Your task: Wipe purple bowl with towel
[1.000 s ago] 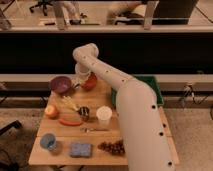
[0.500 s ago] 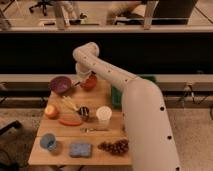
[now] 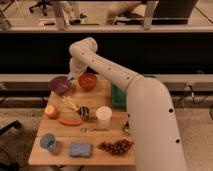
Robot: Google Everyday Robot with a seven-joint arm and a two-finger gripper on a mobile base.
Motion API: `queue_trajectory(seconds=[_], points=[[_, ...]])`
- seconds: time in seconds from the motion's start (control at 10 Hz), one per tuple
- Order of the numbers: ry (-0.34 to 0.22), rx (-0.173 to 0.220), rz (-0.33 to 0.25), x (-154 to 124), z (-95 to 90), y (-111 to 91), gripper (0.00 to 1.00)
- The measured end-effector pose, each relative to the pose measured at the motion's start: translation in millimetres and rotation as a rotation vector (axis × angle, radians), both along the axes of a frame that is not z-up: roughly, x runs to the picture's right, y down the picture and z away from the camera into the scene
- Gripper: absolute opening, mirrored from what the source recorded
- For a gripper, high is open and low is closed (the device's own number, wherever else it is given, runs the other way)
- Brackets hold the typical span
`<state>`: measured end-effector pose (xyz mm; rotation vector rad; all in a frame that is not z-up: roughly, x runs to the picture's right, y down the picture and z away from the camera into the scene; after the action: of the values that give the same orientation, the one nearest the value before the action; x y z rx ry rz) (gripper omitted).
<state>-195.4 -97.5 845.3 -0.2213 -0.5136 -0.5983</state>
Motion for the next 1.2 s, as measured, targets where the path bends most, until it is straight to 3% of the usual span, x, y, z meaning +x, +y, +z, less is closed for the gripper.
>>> queue_trajectory(seconds=[0.3, 0.9, 1.2], points=[[-0.091, 0.001, -0.028, -20.8, -2.7, -5.7, 0.01], [-0.231, -0.045, -0.162, -101.7, 27.8, 23.3, 0.01], [-0.251, -0.041, -0.166, -100.3, 39.1, 27.3, 0.01]])
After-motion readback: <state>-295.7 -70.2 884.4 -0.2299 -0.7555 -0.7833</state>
